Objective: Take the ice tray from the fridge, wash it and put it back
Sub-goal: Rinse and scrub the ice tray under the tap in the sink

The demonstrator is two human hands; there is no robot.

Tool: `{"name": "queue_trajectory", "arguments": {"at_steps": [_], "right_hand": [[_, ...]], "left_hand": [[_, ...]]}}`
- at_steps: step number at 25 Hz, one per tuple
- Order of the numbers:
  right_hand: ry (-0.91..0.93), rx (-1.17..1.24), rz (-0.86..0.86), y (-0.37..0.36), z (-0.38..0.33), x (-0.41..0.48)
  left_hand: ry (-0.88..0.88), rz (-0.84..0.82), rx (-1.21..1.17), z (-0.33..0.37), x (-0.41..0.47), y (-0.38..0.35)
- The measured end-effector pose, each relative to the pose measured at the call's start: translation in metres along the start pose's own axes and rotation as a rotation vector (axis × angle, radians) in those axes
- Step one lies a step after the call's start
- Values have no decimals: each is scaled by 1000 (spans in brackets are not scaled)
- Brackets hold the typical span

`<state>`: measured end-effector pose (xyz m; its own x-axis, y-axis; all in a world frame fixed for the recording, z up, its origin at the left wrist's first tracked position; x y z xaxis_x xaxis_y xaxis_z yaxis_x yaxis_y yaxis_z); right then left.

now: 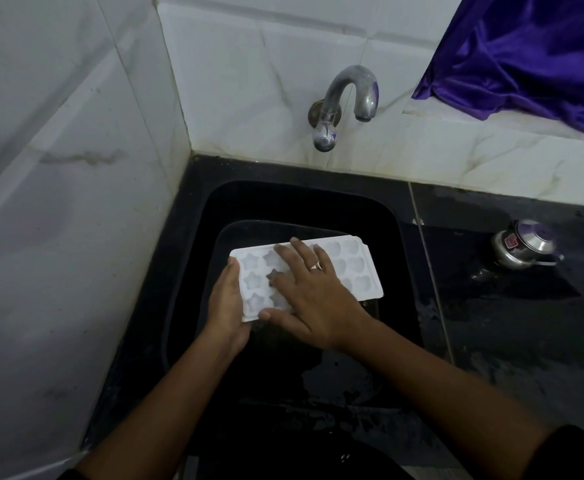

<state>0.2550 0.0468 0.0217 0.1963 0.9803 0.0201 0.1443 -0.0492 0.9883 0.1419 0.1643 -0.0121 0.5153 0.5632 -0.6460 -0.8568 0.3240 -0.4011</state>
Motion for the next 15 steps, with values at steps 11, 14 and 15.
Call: {"name": "queue_trajectory", "arguments": {"at_steps": [11,14,15], "right_hand": [[8,5,-6,10,10,-3],[-54,56,4,6,-4,4],[-35,42,0,1,-8,2]], "left_hand": [[-22,-29,48,0,-8,4],[-26,8,57,-4,-8,1],[-21,21,35,-3,-8,3]]}}
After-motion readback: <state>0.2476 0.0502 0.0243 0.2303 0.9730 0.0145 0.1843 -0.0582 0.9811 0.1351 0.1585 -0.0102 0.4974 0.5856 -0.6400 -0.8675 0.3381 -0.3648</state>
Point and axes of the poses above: each hand's wrist, its own x-axis towards the middle knuckle, its own y-axis out of the back of the hand, z = x × y, the point moved 1 cm from there along x, towards the middle knuckle, and after that the axes turned 1 degree about -y, right-handed, at the moved point
